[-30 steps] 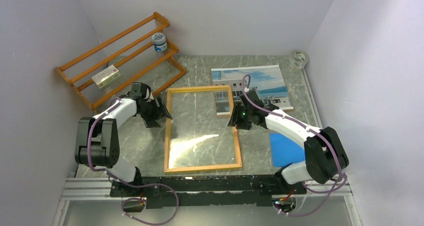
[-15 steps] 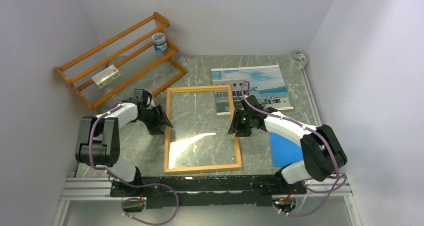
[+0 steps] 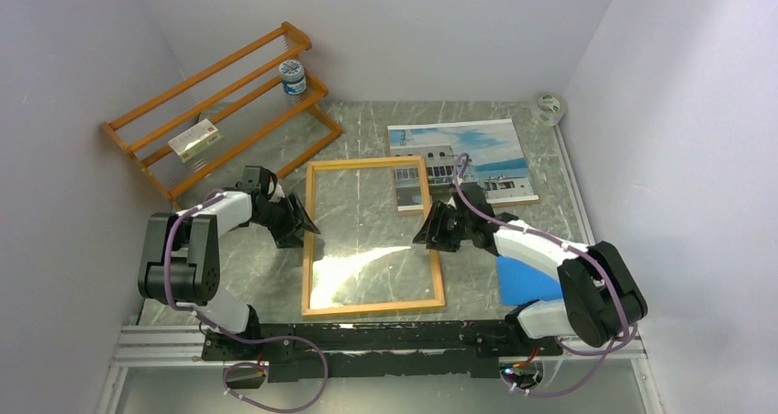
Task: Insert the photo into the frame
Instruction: Place the photo frame item in the photo frame.
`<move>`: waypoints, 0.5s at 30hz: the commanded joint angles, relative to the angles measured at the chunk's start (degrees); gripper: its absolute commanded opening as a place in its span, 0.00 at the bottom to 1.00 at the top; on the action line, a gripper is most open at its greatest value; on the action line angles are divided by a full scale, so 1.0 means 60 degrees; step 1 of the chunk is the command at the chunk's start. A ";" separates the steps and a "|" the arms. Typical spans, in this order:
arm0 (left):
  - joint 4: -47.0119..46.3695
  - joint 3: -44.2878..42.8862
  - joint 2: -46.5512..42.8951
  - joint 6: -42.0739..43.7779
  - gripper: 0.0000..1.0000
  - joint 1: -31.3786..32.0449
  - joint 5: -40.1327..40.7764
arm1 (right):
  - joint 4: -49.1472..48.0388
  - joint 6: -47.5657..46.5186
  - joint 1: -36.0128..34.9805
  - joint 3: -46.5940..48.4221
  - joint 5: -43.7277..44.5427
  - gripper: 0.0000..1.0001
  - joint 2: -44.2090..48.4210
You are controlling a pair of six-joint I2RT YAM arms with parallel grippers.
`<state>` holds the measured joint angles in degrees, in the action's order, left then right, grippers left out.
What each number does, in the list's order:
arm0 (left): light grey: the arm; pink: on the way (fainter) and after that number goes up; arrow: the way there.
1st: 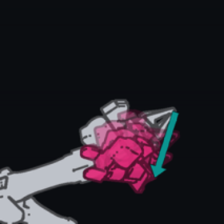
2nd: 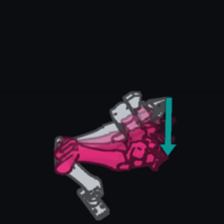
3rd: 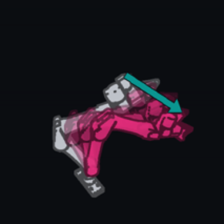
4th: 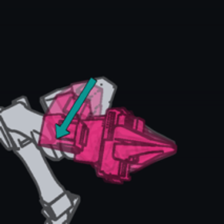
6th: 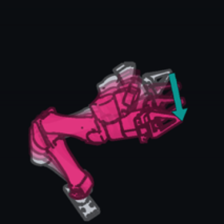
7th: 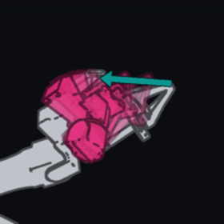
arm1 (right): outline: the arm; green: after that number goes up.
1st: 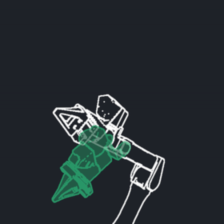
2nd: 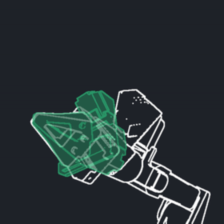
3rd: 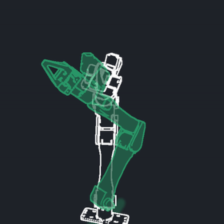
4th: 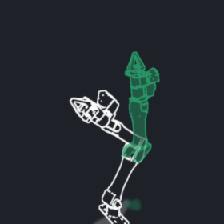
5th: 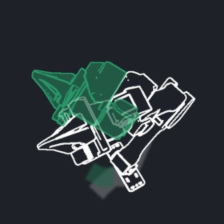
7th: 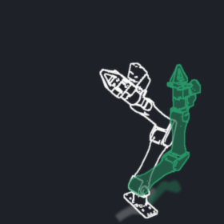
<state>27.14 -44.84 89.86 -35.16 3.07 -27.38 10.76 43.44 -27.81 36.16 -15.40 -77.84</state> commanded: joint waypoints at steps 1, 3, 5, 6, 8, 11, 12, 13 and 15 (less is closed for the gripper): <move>-0.0333 0.0165 0.0154 -0.0152 0.62 0.0133 -0.0565 | -0.2278 0.0783 -0.0175 -0.0841 -0.1452 0.48 0.0600; -0.0373 0.0177 0.0165 -0.0168 0.62 0.0133 -0.0577 | -0.2702 0.0885 -0.0116 -0.1039 -0.1538 0.48 0.1009; -0.0404 0.0178 0.0169 -0.0182 0.62 0.0133 -0.0579 | -0.2960 0.0931 -0.0061 -0.1156 -0.1606 0.48 0.1345; -0.0399 0.0178 0.0169 -0.0182 0.62 0.0133 -0.0561 | -0.2941 0.0910 -0.0041 -0.1155 -0.1507 0.48 0.1464; -0.0371 0.0171 0.0151 -0.0179 0.62 0.0133 -0.0455 | -0.2359 0.0807 -0.0012 -0.1043 -0.1038 0.48 0.1631; -0.0294 0.0143 0.0087 -0.0121 0.63 0.0133 -0.0315 | -0.0756 0.0494 -0.0008 -0.0607 0.0058 0.49 0.1810; -0.0259 0.0124 0.0062 -0.0107 0.64 0.0133 -0.0280 | -0.0099 0.0383 -0.0008 -0.0325 0.0438 0.50 0.1850; -0.0216 0.0109 0.0033 -0.0074 0.66 0.0133 -0.0254 | 0.0549 0.0290 -0.0008 -0.0083 0.0764 0.51 0.1848; -0.0043 0.0105 -0.0107 -0.0037 0.70 0.0133 -0.0157 | 0.1911 0.0102 -0.0008 0.0322 0.1248 0.53 0.1823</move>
<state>25.85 -44.36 90.24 -35.83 3.46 -29.74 7.81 46.81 -28.14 32.25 -16.34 -67.99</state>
